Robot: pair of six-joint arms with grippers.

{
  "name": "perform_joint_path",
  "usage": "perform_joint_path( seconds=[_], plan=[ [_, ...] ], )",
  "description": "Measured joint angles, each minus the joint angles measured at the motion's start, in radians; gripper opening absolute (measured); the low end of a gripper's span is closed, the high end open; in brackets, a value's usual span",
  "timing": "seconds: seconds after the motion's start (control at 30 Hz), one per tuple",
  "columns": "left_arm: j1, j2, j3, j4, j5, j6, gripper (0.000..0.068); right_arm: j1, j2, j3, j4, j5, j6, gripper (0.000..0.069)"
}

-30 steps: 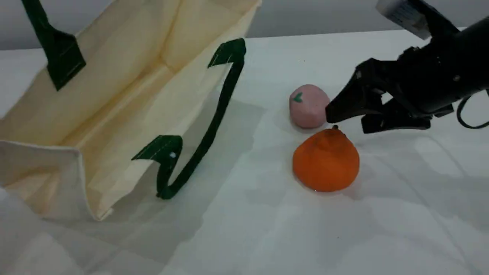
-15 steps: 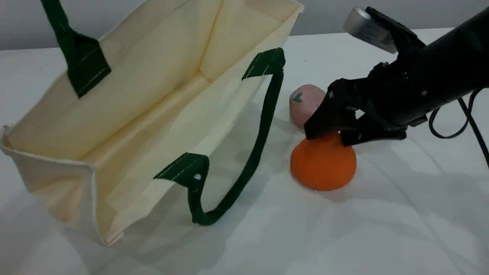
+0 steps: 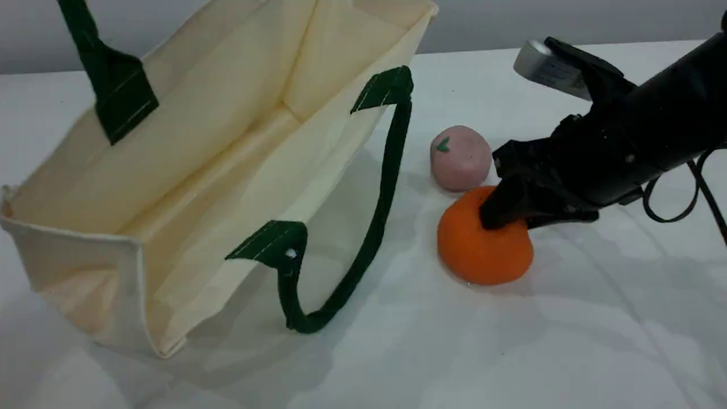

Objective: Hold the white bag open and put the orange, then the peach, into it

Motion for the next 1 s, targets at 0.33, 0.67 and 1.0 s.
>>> perform_joint_path(
  seconds=[0.33,0.67,1.0],
  plan=[
    [0.0,0.0,0.0,0.0,0.0,0.0,0.0067,-0.002,-0.108,0.003,-0.071,0.022,0.0,0.0037],
    [0.0,0.0,0.001,0.001,0.0,0.002,0.0067,-0.001,-0.456,0.003,-0.161,-0.011,0.059,0.0037],
    [0.0,0.0,0.001,-0.046,0.0,0.026,0.0067,0.002,-0.54,0.002,-0.042,0.182,0.048,0.0037]
  ],
)
